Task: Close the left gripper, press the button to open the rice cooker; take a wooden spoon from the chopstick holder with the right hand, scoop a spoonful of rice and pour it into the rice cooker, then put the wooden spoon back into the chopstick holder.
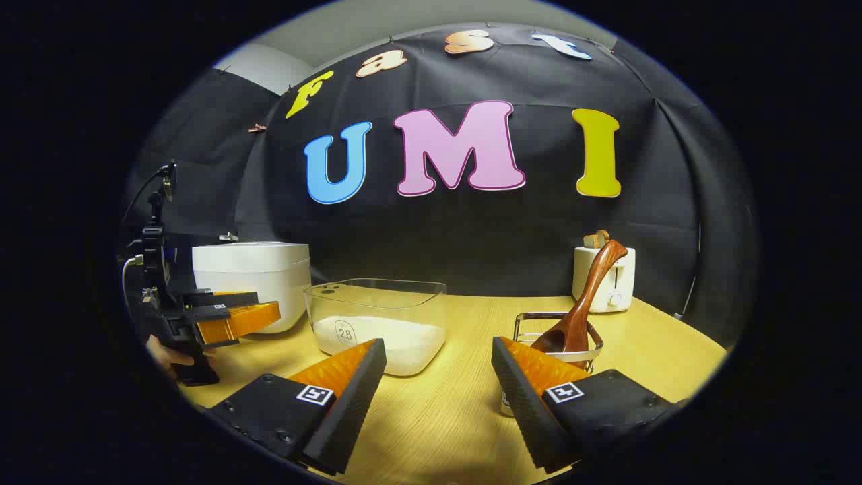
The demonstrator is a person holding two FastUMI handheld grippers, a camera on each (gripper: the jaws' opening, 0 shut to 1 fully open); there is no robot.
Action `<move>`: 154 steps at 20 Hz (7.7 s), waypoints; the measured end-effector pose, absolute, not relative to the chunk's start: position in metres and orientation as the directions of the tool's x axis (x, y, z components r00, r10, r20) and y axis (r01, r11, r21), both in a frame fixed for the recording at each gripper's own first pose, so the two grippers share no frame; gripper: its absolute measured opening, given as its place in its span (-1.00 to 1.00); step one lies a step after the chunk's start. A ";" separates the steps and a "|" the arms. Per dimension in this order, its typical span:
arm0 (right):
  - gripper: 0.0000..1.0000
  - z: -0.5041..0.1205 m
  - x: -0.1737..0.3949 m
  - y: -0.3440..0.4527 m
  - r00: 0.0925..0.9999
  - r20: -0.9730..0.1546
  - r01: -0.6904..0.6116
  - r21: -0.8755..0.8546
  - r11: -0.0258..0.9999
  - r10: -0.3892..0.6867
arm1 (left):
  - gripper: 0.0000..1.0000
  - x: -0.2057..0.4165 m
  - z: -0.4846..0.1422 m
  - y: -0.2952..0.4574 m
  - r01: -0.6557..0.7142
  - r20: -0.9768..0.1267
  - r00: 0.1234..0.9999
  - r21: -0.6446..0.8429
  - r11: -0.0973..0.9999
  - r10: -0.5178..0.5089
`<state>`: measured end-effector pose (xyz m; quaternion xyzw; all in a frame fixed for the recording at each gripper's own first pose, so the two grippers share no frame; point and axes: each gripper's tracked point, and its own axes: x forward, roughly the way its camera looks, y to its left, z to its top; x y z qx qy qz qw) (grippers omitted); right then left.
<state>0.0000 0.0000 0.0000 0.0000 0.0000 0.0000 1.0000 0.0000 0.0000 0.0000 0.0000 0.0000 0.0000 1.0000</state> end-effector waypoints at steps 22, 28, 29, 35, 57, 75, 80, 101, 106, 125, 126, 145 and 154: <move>0.96 0.000 0.000 0.000 1.000 0.001 0.000 0.000 1.000 0.000 | 0.43 -0.001 0.000 -0.007 0.037 0.002 0.999 0.000 0.999 -0.037; 0.96 0.000 0.000 0.000 1.000 0.001 0.000 0.001 1.000 0.000 | -0.90 -0.019 0.027 0.010 0.024 0.041 0.999 -0.055 0.998 -0.022; 0.96 0.000 0.000 0.000 1.000 0.001 0.000 0.001 1.000 0.000 | -0.89 -0.027 0.047 0.018 0.020 0.073 0.997 -0.069 0.997 -0.015; 0.95 0.000 0.000 0.000 1.000 0.001 0.000 0.001 1.000 0.000 | -0.90 -0.046 0.163 0.093 -0.053 0.229 0.971 -0.046 0.997 0.063; 0.95 0.000 0.000 0.000 1.000 0.001 0.001 0.001 1.000 -0.001 | -0.88 0.028 0.099 0.158 -0.103 -0.273 0.957 0.006 0.995 0.101; 0.96 0.000 0.000 0.000 1.000 0.001 0.000 0.001 1.000 0.000 | -0.89 0.025 0.193 0.176 -0.179 -0.011 0.983 0.093 0.979 0.181; 0.95 0.000 0.000 0.000 1.000 0.001 0.001 0.001 1.000 -0.001 | -0.85 0.010 0.205 0.147 -0.109 0.107 0.989 0.087 0.990 0.099; 0.84 0.060 0.000 -0.145 0.984 -0.022 0.179 0.245 0.953 -0.180 | 0.96 -0.032 0.164 0.041 0.076 0.305 0.952 -0.159 0.984 -0.024; 0.83 0.041 0.044 -0.149 0.978 -0.113 0.201 0.267 0.943 -0.176 | 0.90 -0.034 0.156 0.054 0.034 0.301 0.953 -0.164 0.986 0.017; -0.55 0.037 0.091 -0.157 0.960 -0.174 0.270 0.387 0.882 -0.218 | 0.91 -0.031 0.143 0.083 0.032 0.277 0.961 -0.213 0.977 0.029; -0.55 0.043 0.091 -0.157 0.963 -0.159 0.263 0.393 0.881 -0.216 | 0.91 -0.031 0.143 0.083 0.034 0.274 0.961 -0.215 0.976 0.027; -0.55 0.170 0.151 -0.011 0.997 0.047 0.047 0.230 0.972 -0.060 | 0.90 -0.040 0.145 0.095 0.041 0.253 0.967 -0.232 0.972 0.020; -0.55 0.089 0.215 0.071 0.993 -0.120 0.006 0.047 0.999 0.000 | 0.90 -0.061 0.134 0.190 -0.216 0.206 0.942 -0.236 0.947 0.266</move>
